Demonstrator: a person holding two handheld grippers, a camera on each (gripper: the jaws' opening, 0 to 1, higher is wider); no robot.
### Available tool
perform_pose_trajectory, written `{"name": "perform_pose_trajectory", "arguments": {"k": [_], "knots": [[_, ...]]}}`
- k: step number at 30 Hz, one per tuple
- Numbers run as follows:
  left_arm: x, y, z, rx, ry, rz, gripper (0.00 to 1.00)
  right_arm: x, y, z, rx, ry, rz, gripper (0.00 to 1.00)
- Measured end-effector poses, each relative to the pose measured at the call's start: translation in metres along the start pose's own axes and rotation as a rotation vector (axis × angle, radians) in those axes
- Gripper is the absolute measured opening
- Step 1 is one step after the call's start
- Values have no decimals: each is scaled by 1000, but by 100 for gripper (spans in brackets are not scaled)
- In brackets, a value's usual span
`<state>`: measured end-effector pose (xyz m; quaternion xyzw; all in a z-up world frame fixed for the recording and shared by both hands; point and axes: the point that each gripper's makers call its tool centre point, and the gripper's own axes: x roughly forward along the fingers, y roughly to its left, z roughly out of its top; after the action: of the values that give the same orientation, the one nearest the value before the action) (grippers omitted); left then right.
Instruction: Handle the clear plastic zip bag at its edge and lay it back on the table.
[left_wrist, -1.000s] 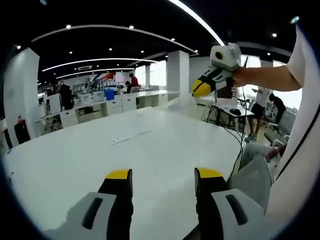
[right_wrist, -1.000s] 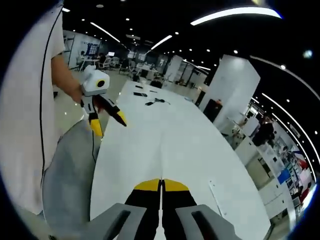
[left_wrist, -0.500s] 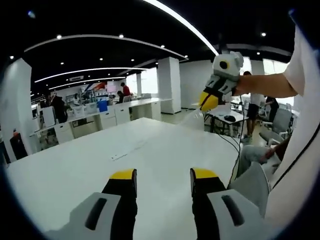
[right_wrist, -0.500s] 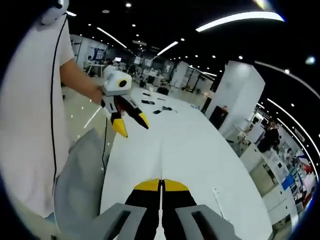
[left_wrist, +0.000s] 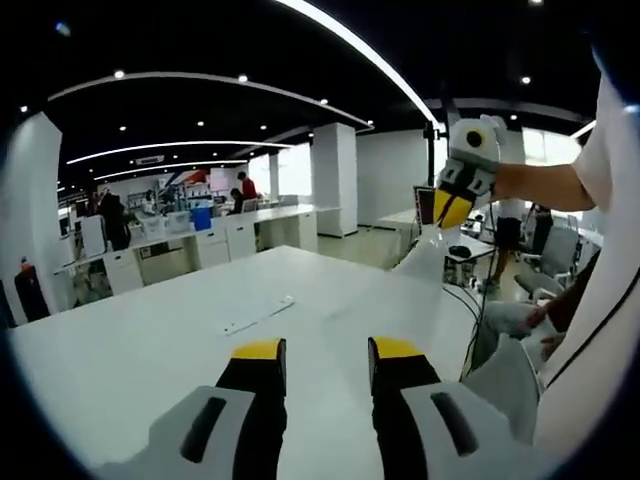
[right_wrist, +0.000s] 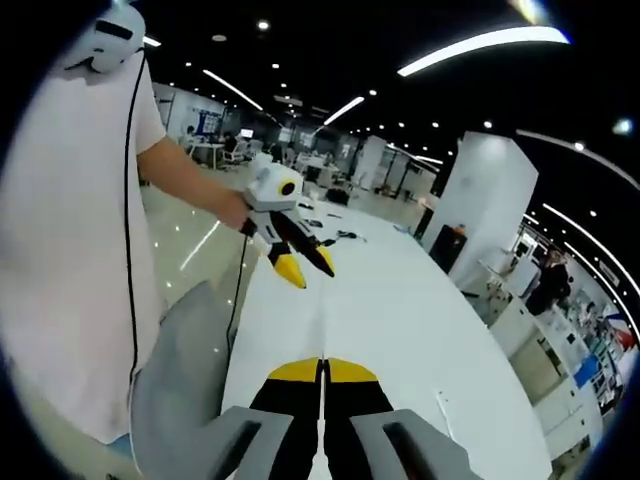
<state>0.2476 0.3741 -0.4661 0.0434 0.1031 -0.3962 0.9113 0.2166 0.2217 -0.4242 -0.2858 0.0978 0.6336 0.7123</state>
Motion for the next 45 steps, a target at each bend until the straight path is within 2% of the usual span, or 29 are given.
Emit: {"name": "perform_pose_trajectory", "arguments": {"k": [3,9,17,23,29,35,38,45], "knots": [[0,1,0,19,7,-18,23,-3,1,4,6,-16,8,0],[-3,-6,11,60,-17,-73,13,-6,4,8,14,-31,24,0],[-4,-10,20,106,-29,-130,9,-7,5,8,14,-29,34,0],[-2,-17,21,124,-13,-178,8,-8,6,9,10,-31,40,0],[0,-24,21,142,-5,-203,0,-8,7,10,10,-30,41,0],[-1,-23,17,142,5,-208,0,-9,8,10,11,-30,47,0],[1,-19,12,153,22,-191,8,-10,8,10,3,-28,49,0],[5,-21,10,151,31,-215,5,-12,8,12,-6,-26,48,0]]}}
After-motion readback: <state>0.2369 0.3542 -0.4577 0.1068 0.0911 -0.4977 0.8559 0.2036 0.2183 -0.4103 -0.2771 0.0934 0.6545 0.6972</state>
